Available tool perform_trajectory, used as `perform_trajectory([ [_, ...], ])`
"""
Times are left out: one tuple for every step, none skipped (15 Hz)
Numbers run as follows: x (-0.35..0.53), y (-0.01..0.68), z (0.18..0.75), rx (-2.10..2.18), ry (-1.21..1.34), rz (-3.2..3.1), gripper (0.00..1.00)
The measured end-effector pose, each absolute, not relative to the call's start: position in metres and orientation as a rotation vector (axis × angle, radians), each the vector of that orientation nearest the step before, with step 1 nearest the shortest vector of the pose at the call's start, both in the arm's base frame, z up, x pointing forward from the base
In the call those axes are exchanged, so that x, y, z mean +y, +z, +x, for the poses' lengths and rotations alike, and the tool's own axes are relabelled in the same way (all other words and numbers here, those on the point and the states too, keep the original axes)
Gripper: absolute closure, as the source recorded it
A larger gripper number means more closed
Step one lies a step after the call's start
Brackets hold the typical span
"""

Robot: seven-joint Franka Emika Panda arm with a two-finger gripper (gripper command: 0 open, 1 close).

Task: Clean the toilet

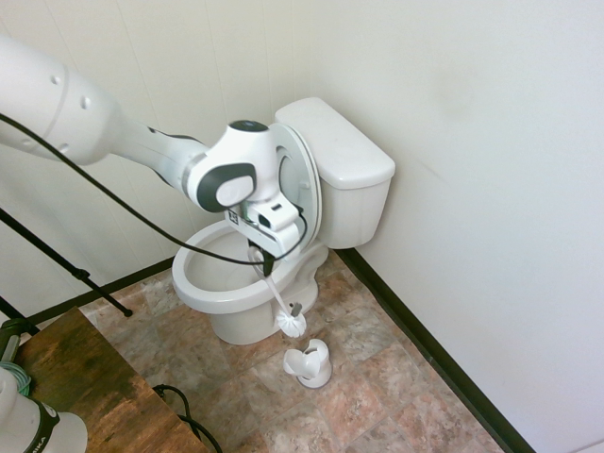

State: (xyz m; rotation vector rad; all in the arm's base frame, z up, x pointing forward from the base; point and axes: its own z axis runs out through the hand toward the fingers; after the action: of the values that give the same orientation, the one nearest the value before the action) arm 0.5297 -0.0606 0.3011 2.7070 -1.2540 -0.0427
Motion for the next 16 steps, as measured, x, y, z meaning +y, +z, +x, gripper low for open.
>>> perform_trajectory([
  [-0.035, 0.321, 0.525, -1.223, -0.012, 2.715, 1.00],
  [-0.013, 0.341, 0.521, -1.197, 0.015, 2.722, 1.00],
  [0.009, 0.362, 0.516, -1.175, 0.037, 2.737, 1.00],
  [0.030, 0.380, 0.510, -1.157, 0.056, 2.760, 1.00],
  [0.046, 0.392, 0.507, -1.139, 0.069, 2.788, 1.00],
  [0.062, 0.397, 0.507, -1.128, 0.070, 2.814, 1.00],
  [0.074, 0.396, 0.511, -1.123, 0.061, 2.832, 1.00],
  [0.085, 0.393, 0.516, -1.115, 0.048, 2.844, 1.00],
  [0.093, 0.387, 0.523, -1.106, 0.036, 2.852, 1.00],
  [0.100, 0.379, 0.531, -1.100, 0.027, 2.860, 1.00],
  [0.108, 0.371, 0.539, -1.100, 0.019, 2.871, 1.00],
  [0.116, 0.363, 0.547, -1.099, 0.009, 2.886, 1.00],
  [0.125, 0.355, 0.555, -1.096, 0.004, 2.902, 1.00],
  [0.137, 0.347, 0.562, -1.089, -0.002, 2.917, 1.00],
  [0.148, 0.338, 0.570, -1.088, -0.006, 2.927, 1.00],
  [0.158, 0.329, 0.579, -1.098, -0.001, 2.932, 1.00],
])
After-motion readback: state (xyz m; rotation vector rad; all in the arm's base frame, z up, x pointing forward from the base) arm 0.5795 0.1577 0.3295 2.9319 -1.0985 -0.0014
